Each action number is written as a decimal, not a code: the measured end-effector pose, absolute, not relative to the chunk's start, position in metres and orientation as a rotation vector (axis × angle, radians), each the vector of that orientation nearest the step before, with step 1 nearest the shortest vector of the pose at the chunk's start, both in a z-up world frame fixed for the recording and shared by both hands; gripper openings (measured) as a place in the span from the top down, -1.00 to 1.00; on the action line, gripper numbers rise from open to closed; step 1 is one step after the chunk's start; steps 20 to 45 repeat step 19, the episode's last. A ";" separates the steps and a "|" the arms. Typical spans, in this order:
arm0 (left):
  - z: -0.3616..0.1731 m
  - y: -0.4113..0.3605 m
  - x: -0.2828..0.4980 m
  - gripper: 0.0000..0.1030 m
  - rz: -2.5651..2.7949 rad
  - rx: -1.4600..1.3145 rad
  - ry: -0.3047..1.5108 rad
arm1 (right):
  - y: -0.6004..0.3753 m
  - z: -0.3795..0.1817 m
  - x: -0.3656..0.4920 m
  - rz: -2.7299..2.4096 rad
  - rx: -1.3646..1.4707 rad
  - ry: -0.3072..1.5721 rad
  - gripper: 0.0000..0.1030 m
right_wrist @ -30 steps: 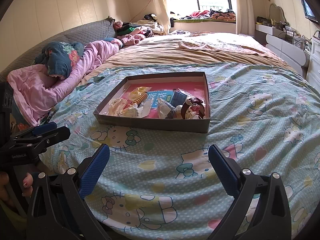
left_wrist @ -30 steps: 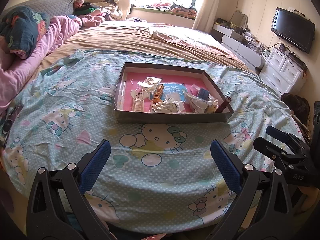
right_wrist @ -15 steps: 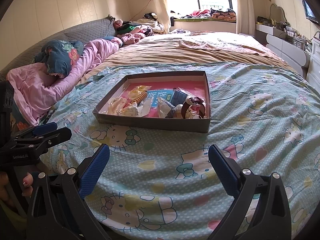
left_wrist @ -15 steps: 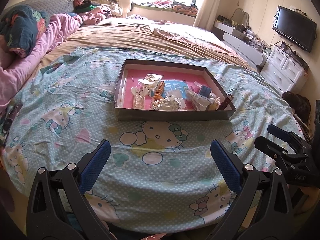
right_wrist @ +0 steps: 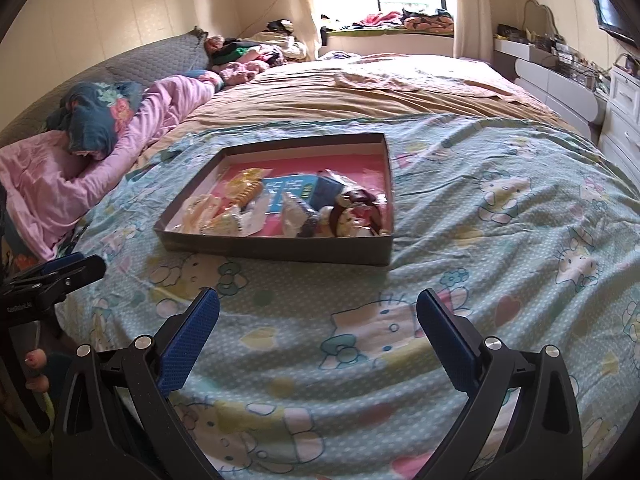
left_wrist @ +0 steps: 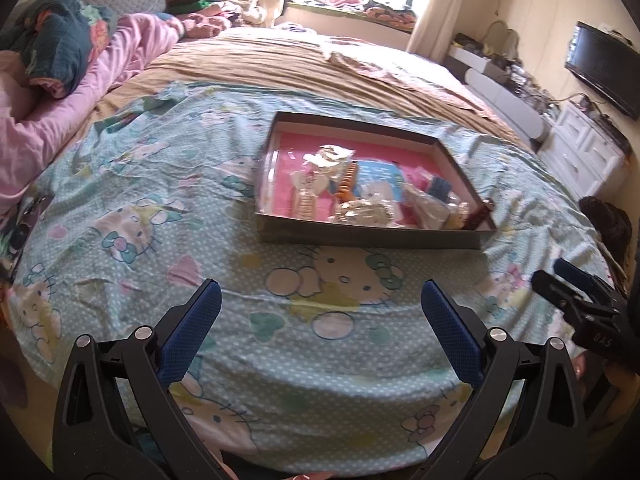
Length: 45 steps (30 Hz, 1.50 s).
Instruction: Organize jewelry
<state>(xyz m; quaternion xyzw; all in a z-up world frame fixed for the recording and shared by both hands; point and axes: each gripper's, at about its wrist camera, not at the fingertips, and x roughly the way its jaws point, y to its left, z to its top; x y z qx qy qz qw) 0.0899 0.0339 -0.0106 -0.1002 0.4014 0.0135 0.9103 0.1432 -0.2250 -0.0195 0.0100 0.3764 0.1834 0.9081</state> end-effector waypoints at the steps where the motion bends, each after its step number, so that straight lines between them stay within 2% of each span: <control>1: -0.012 0.038 0.094 -0.82 0.044 -0.212 0.835 | -0.230 -0.021 0.149 0.362 0.025 0.775 -0.91; 6: -0.023 0.084 0.122 -0.82 0.143 -0.292 0.841 | -0.266 -0.028 0.186 0.230 0.038 0.770 -0.91; 11: -0.040 0.144 0.171 -0.82 0.333 -0.260 0.890 | -0.327 -0.041 0.241 0.009 0.029 0.757 -0.91; 19: -0.101 0.236 0.247 -0.82 0.557 -0.292 1.016 | -0.418 -0.098 0.324 -0.211 0.108 0.902 -0.91; 45: -0.101 0.236 0.247 -0.82 0.557 -0.292 1.016 | -0.418 -0.098 0.324 -0.211 0.108 0.902 -0.91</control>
